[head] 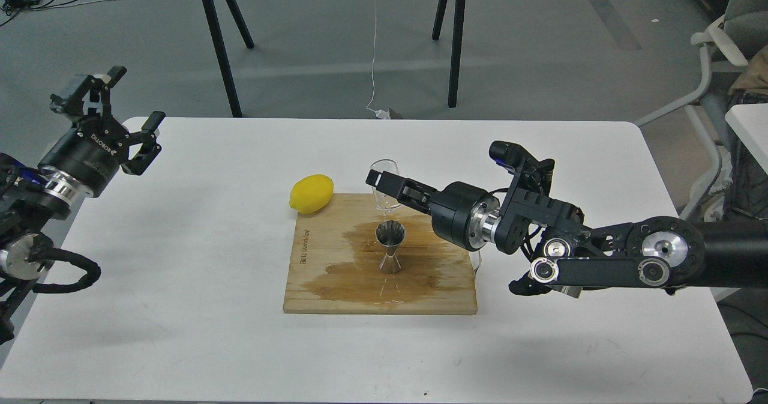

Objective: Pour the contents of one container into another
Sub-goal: 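Turn the glass upright and carry it back toward its spot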

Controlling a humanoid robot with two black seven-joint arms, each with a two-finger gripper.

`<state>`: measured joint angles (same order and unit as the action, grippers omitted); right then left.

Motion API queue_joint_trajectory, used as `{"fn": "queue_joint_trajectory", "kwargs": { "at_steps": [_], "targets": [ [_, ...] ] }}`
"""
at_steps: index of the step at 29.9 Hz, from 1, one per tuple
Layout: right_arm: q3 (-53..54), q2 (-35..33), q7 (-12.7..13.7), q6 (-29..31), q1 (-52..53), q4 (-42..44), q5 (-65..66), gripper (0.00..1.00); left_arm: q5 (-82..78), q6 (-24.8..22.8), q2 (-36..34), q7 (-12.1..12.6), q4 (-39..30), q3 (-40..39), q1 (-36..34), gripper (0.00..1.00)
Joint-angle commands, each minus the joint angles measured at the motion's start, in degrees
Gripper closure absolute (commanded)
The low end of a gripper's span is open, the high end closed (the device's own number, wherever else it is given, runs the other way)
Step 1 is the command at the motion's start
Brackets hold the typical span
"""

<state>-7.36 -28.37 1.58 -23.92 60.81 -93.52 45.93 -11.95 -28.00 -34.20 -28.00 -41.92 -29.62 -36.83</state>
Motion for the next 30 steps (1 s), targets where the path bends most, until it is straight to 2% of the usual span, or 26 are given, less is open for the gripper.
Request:
{"fn": "queue_joint_trajectory", "kwargs": {
  "at_steps": [1, 11, 15, 23, 30],
  "targets": [
    [-0.4, -0.5, -0.3, 0.1, -0.1, 0.0, 2.6, 0.62, 0.0, 0.0, 0.0, 0.0, 0.0, 0.0, 0.0, 0.08],
    [-0.2, -1.3, -0.6, -0.4, -0.2, 0.1, 1.6, 0.62, 0.0, 0.0, 0.0, 0.0, 0.0, 0.0, 0.0, 0.08],
    [6.5, -2.7, -0.7, -0.5, -1.7, 0.2, -8.1, 0.62, 0.0, 0.0, 0.0, 0.0, 0.0, 0.0, 0.0, 0.08],
    [38.0, -2.9, -0.5, -0.7, -15.9, 6.2, -39.2, 0.62, 0.0, 0.0, 0.0, 0.0, 0.0, 0.2, 0.4, 0.08],
    [61.9, 0.7, 0.2, -0.8, -29.8, 19.4, -62.0, 0.63, -0.1, 0.0, -0.1, 0.0, 0.0, 0.2, 0.4, 0.08]
  ]
}}
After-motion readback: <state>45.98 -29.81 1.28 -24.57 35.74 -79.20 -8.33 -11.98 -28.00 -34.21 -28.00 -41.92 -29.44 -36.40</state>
